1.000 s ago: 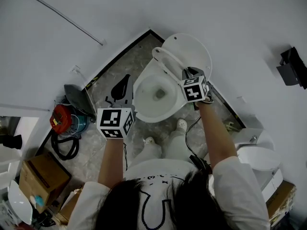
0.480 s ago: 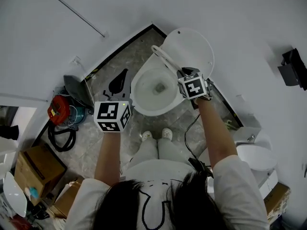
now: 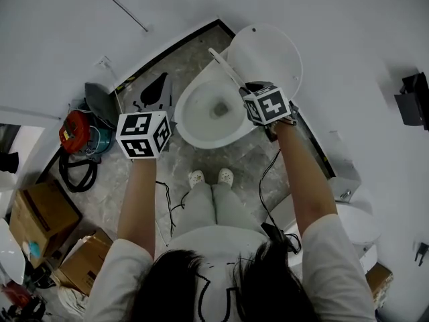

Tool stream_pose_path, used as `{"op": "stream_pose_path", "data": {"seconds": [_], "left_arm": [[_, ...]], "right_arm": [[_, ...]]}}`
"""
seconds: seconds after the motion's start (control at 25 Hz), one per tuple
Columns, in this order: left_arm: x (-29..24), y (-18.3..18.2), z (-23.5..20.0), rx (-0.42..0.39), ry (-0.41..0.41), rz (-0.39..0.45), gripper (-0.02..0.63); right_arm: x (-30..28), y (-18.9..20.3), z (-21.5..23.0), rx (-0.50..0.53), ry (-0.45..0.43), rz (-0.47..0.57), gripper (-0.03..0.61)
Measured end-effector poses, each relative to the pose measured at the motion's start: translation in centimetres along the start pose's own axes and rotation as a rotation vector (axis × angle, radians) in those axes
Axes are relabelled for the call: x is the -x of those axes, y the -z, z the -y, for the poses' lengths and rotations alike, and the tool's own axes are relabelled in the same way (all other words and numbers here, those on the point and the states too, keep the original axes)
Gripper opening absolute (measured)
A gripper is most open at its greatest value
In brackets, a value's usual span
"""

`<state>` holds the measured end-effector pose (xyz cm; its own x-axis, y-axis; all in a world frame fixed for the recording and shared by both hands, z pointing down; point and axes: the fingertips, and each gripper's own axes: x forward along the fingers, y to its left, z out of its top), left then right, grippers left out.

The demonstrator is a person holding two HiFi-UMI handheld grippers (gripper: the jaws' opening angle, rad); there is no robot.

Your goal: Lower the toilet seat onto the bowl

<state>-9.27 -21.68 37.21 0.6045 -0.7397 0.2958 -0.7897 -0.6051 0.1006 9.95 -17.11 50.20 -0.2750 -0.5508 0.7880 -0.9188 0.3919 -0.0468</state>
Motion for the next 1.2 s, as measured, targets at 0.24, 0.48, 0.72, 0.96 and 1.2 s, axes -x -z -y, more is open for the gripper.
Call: {"op": "stream_pose_path", "data": {"seconds": [0.24, 0.48, 0.72, 0.96, 1.2], "left_arm": [[0.8, 1.2, -0.2, 0.016, -0.022, -0.014, 0.009], [1.6, 3.7, -0.3, 0.039, -0.041, -0.042, 0.009], [2.0, 6.2, -0.9, 0.070, -0.055, -0.074, 0.009], [1.5, 7.3, -1.3, 0.081, -0.058, -0.083, 0.009], [0.7, 8.7, -1.3, 0.092, -0.057, -0.100, 0.009]], "right_arm": [[-1.4, 0.5, -3.4, 0.048, -0.105, -0.082, 0.101], [-2.9, 1.4, -5.9, 0.040, -0.172, -0.100, 0.120], [-4.0, 2.0, -7.2, -0.051, -0.229, -0.084, 0.152], [-4.9, 2.4, -8.3, -0.054, -0.276, -0.092, 0.166], [-5.9, 3.0, -9.3, -0.061, -0.325, -0.093, 0.181]]}}
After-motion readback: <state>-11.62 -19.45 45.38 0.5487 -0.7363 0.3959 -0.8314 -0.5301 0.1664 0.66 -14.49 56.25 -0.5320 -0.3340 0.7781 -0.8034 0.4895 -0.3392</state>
